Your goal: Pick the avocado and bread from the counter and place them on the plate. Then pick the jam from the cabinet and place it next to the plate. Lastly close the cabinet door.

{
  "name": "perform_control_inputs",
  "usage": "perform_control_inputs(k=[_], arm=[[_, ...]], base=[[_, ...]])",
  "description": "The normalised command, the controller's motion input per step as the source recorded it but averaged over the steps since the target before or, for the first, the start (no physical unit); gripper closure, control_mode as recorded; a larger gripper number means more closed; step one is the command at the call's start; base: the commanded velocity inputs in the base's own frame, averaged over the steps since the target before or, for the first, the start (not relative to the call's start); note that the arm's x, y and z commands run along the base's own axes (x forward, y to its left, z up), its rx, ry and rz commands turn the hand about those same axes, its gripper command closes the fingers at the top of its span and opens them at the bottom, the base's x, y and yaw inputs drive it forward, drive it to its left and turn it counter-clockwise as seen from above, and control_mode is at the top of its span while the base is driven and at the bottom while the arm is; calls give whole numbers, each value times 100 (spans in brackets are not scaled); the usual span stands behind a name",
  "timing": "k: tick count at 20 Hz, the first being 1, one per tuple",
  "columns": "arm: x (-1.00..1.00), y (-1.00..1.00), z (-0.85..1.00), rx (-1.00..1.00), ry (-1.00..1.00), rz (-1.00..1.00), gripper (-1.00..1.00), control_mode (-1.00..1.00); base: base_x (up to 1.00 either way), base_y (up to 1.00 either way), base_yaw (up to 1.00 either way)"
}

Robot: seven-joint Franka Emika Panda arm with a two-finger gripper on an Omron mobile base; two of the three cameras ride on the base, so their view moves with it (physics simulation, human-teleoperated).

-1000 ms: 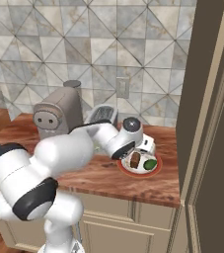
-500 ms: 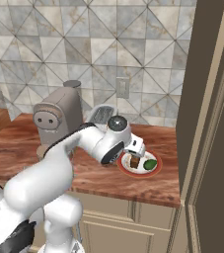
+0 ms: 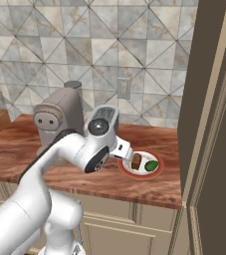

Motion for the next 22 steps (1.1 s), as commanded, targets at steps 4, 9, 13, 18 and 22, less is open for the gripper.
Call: perform_control_inputs(k=[4,9,13,18,22], arm=[[-49,15,25,0,0,0,-100,-100],[-27,40,25,0,0,0,-100,-100],[-17,46,16,0,0,0,-100,-100],[-2,51,9,-2,0,0,-100,-100],[-2,40,14,0,0,0,-100,-100]], base=[[0,0,0],[0,0,0],[0,0,0],[0,0,0],[0,0,0]])
